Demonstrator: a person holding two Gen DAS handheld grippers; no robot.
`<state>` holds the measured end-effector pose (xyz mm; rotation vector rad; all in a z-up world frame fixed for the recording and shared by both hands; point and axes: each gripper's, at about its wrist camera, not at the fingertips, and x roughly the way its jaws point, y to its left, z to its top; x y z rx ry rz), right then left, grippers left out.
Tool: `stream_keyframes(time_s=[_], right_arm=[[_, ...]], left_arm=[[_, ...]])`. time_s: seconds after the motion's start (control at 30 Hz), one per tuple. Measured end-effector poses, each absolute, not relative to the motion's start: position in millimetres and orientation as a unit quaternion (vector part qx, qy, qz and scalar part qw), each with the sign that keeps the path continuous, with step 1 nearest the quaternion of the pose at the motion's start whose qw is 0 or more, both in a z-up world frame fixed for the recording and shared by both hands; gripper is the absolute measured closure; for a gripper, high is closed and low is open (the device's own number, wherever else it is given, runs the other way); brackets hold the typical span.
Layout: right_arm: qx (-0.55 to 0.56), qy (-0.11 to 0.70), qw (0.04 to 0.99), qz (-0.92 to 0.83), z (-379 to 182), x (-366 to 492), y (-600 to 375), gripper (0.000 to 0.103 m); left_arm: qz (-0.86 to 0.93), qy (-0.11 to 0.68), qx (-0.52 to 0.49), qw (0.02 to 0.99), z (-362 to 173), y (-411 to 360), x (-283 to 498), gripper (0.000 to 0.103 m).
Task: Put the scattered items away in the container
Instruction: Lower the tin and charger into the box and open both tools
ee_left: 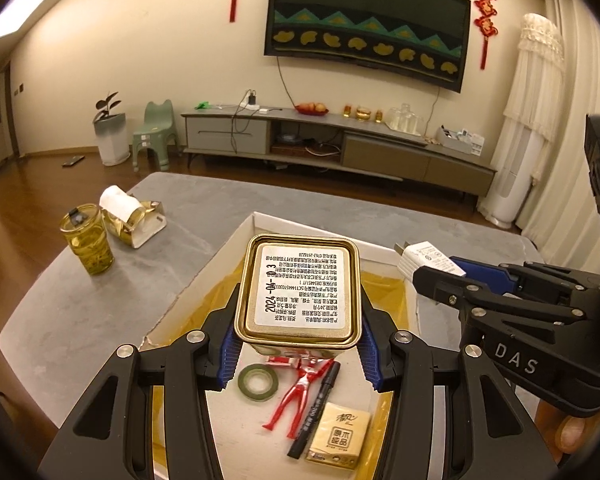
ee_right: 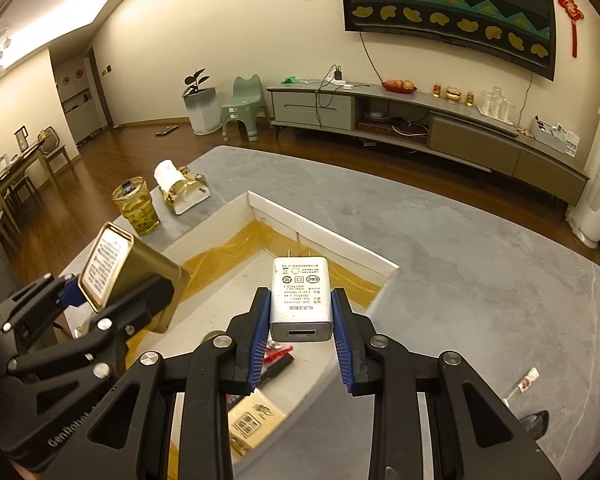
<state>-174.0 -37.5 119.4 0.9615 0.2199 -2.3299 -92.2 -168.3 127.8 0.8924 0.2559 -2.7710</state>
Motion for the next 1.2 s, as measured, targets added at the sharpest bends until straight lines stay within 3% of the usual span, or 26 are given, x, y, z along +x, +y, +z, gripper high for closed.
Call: stream_keyframes(time_s=[0.67, 1.2], right_arm=[[0.385, 0.05, 0.327, -0.861, 118, -191, -51, 0.071], [0.418, 0.05, 0.317, -0.85, 91, -221, -64, 0.071]], left_arm=[[-0.927, 0.091, 0.335, 0.142, 111, -182, -108, 0.052], [-0.889, 0.167, 0.4, 0.149, 81, -226, -117, 0.052]])
